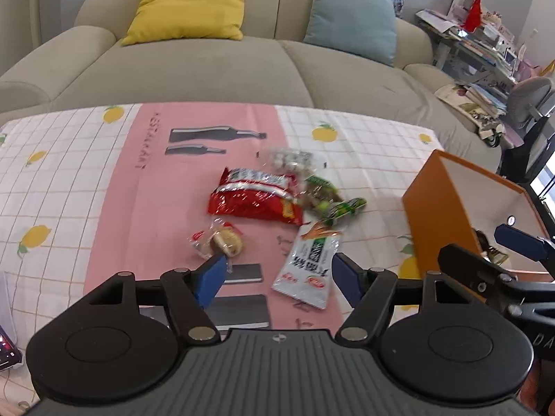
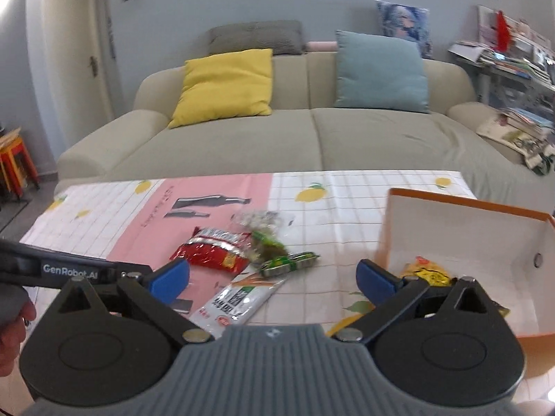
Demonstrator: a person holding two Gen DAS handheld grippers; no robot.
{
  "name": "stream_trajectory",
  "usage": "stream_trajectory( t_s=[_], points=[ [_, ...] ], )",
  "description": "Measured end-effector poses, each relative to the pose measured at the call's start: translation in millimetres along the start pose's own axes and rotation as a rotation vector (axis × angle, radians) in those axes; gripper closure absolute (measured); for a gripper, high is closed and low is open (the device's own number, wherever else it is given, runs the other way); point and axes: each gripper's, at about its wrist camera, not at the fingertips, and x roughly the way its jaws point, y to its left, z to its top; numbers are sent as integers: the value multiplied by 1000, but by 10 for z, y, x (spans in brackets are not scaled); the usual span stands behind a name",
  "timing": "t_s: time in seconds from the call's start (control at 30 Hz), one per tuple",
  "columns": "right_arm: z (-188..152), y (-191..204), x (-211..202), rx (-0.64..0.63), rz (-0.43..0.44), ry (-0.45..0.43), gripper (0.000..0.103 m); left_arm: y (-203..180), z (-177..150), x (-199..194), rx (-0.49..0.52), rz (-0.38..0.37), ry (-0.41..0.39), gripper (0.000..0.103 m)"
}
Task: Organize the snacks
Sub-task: 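Move both grippers back over the remaining snacks toward the small wrapped cake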
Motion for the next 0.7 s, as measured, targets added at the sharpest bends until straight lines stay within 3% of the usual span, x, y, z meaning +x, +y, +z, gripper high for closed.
stream_trajectory(
  t_s=[0.3,0.7],
  points=[
    [-133,134,439,-41,23,126,4,281,-2,310,-79,30,65,16],
    [-197,171,1248,99,20,312,3,534,148,931,-263,44,156,17]
  ],
)
